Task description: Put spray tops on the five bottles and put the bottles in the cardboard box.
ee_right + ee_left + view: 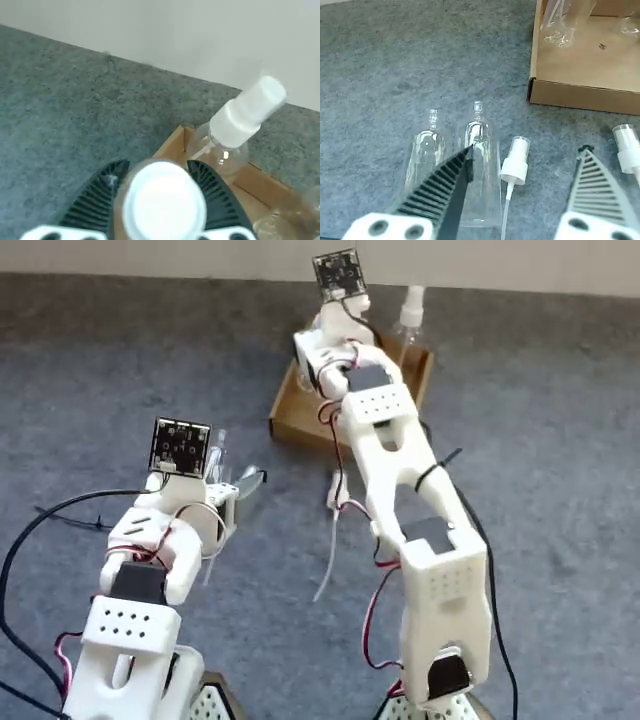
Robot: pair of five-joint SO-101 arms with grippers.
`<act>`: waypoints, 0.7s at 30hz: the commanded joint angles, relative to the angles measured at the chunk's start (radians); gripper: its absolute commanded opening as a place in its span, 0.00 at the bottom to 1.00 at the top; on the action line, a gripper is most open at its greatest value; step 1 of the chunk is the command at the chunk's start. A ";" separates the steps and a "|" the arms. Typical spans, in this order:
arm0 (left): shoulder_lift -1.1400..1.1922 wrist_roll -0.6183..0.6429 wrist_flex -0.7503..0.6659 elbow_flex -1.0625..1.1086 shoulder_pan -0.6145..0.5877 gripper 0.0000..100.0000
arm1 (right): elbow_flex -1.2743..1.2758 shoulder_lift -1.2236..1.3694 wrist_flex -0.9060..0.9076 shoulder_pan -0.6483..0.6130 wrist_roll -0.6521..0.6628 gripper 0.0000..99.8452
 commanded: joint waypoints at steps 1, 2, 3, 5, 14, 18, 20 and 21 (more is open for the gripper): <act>-0.008 -0.003 -0.009 -0.005 -0.008 0.29 | -0.231 0.038 0.110 0.008 0.009 0.00; -0.008 -0.003 -0.009 -0.005 -0.008 0.29 | -0.263 0.061 0.133 0.008 0.009 0.00; -0.008 -0.003 -0.009 -0.005 -0.008 0.29 | -0.297 0.087 0.153 0.008 0.009 0.00; -0.008 -0.003 -0.009 -0.005 -0.008 0.29 | -0.354 0.136 0.188 0.008 0.009 0.00; -0.008 -0.003 -0.009 -0.005 -0.008 0.29 | -0.527 0.251 0.232 0.008 0.009 0.00; -0.008 -0.003 -0.009 -0.005 -0.008 0.29 | -0.535 0.254 0.269 0.008 0.011 0.01; -0.008 -0.003 -0.009 -0.005 -0.008 0.29 | -0.538 0.254 0.308 0.007 0.011 0.01; -0.008 -0.003 -0.009 -0.005 -0.008 0.29 | -0.538 0.254 0.323 0.007 0.011 0.01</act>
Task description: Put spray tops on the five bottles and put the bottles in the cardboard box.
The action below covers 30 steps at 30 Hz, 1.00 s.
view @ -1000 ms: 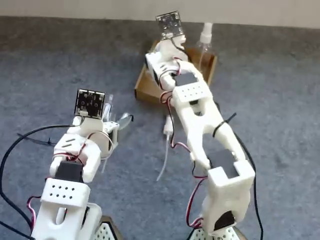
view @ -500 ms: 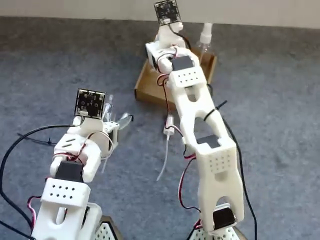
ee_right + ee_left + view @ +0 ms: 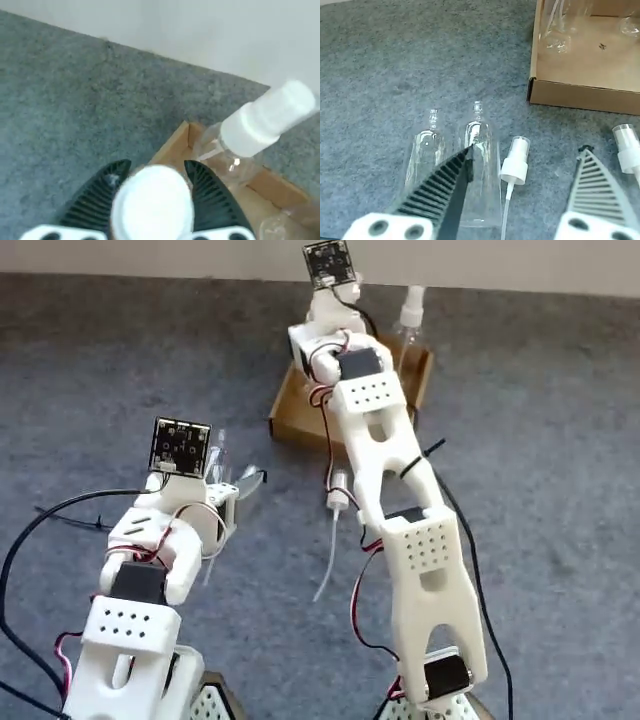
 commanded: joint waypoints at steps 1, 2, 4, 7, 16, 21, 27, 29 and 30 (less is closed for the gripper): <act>-0.008 -0.003 -0.009 -0.005 -0.008 0.29 | -0.064 -0.028 0.048 0.010 0.011 0.01; -0.008 -0.003 -0.008 -0.005 -0.008 0.29 | -0.064 -0.030 0.056 0.010 0.011 0.01; -0.008 -0.003 -0.008 -0.005 -0.010 0.29 | -0.064 -0.031 0.065 0.010 0.011 0.01; -0.008 -0.003 -0.006 -0.005 -0.010 0.29 | -0.064 -0.027 0.068 0.010 0.011 0.01; -0.008 -0.003 -0.005 -0.005 -0.012 0.29 | -0.064 -0.033 0.068 0.010 0.011 0.05; -0.008 -0.003 -0.005 -0.005 -0.012 0.29 | -0.065 -0.033 0.061 0.010 0.005 0.07; -0.008 -0.003 -0.005 -0.005 -0.013 0.29 | -0.065 -0.030 0.012 0.016 0.002 0.05; -0.008 -0.003 -0.005 -0.005 -0.013 0.29 | -0.065 -0.035 0.012 0.016 -0.021 0.03; -0.008 -0.012 -0.005 -0.005 -0.013 0.29 | -0.065 -0.035 0.012 0.018 -0.026 0.02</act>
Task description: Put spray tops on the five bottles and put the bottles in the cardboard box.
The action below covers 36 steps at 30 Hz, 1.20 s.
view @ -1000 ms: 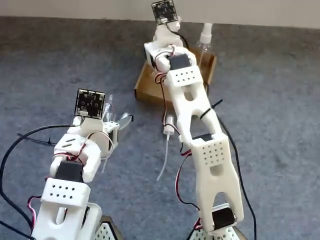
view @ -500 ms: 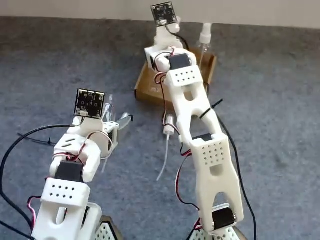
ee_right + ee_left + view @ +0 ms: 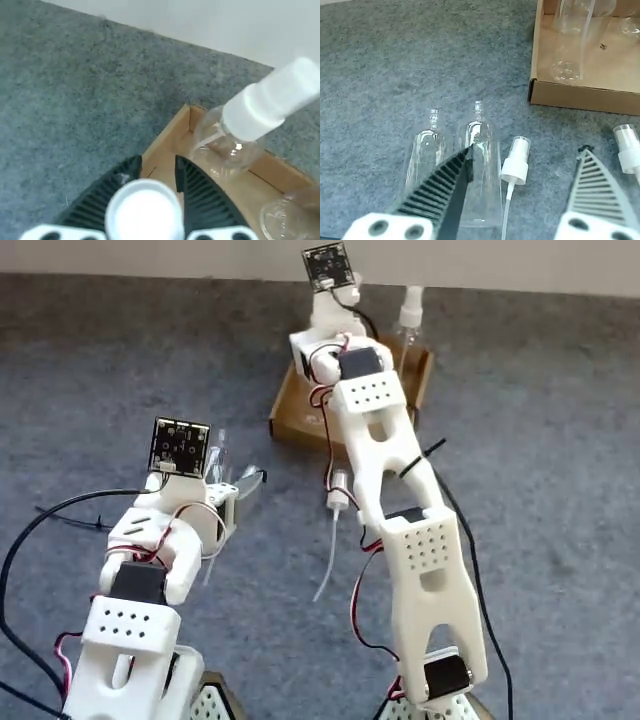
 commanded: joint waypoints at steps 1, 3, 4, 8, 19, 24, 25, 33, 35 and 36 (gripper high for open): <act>-0.008 -0.026 -0.005 -0.005 -0.008 0.29 | -0.062 -0.035 -0.028 0.016 -0.017 0.02; -0.008 -0.037 -0.006 -0.005 -0.007 0.29 | -0.062 -0.035 -0.028 0.019 -0.017 0.02; -0.008 -0.038 -0.006 -0.005 -0.007 0.29 | -0.062 -0.035 -0.025 0.019 -0.017 0.02; -0.008 -0.038 -0.005 -0.005 -0.007 0.29 | -0.062 -0.036 0.015 0.021 -0.017 0.02; -0.005 -0.041 -0.008 -0.005 -0.007 0.29 | -0.085 -0.035 0.107 0.019 -0.023 0.18; -0.004 -0.041 -0.008 -0.005 -0.007 0.29 | -0.208 -0.030 0.176 0.015 -0.025 0.21; -0.004 -0.041 -0.008 -0.005 -0.007 0.29 | -0.239 -0.027 0.199 0.013 -0.025 0.22; -0.004 -0.041 -0.006 -0.005 -0.007 0.29 | -0.321 -0.024 0.242 0.007 -0.025 0.25; -0.004 -0.041 -0.006 -0.005 -0.008 0.29 | -0.328 -0.027 0.243 0.004 -0.025 0.25; -0.004 -0.041 -0.006 -0.005 -0.008 0.29 | -0.329 -0.035 0.246 0.007 -0.025 0.25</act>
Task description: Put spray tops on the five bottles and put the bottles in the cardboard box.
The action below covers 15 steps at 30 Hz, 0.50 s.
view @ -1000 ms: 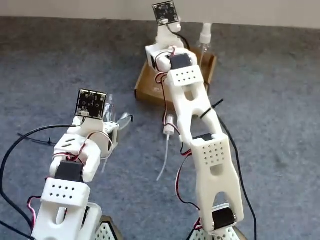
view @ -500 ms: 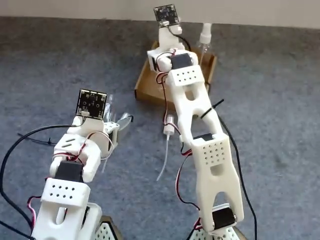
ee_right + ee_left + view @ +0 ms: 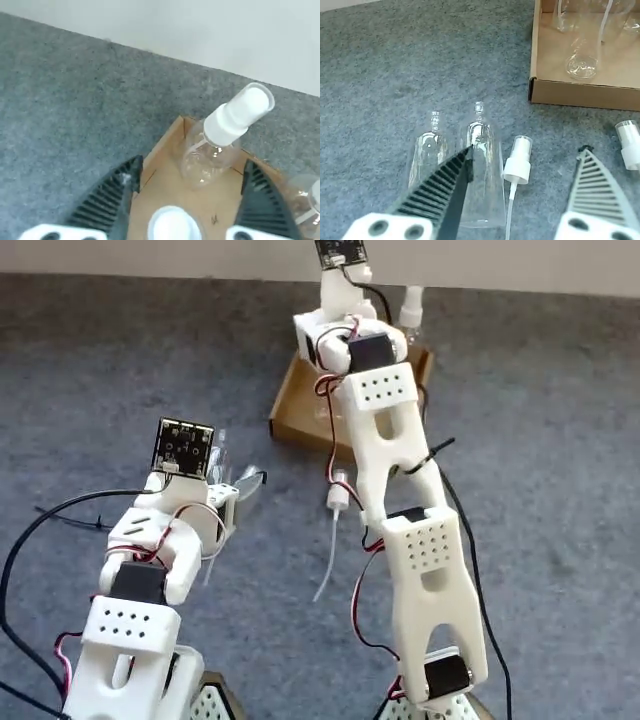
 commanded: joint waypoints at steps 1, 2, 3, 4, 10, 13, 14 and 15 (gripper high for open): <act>-0.004 -0.006 -0.008 -0.005 -0.008 0.29 | -0.071 -0.038 0.021 0.002 -0.011 0.25; -0.004 -0.006 -0.008 -0.005 -0.008 0.29 | -0.096 -0.048 0.039 0.002 -0.011 0.25; -0.004 -0.006 -0.008 -0.005 -0.008 0.29 | -0.133 -0.059 0.070 0.002 -0.011 0.25; -0.004 -0.006 -0.008 -0.005 -0.008 0.29 | -0.163 -0.074 0.104 0.002 -0.011 0.25; -0.004 -0.008 -0.008 -0.005 -0.010 0.29 | -0.383 -0.108 0.346 -0.004 -0.009 0.25; -0.004 -0.008 -0.008 -0.005 -0.010 0.29 | -0.479 -0.108 0.495 -0.004 -0.006 0.25; -0.002 -0.008 -0.008 -0.005 -0.010 0.29 | -0.499 -0.111 0.538 -0.004 -0.005 0.25; -0.002 -0.008 -0.008 -0.005 -0.010 0.29 | -0.518 -0.111 0.579 -0.004 -0.003 0.25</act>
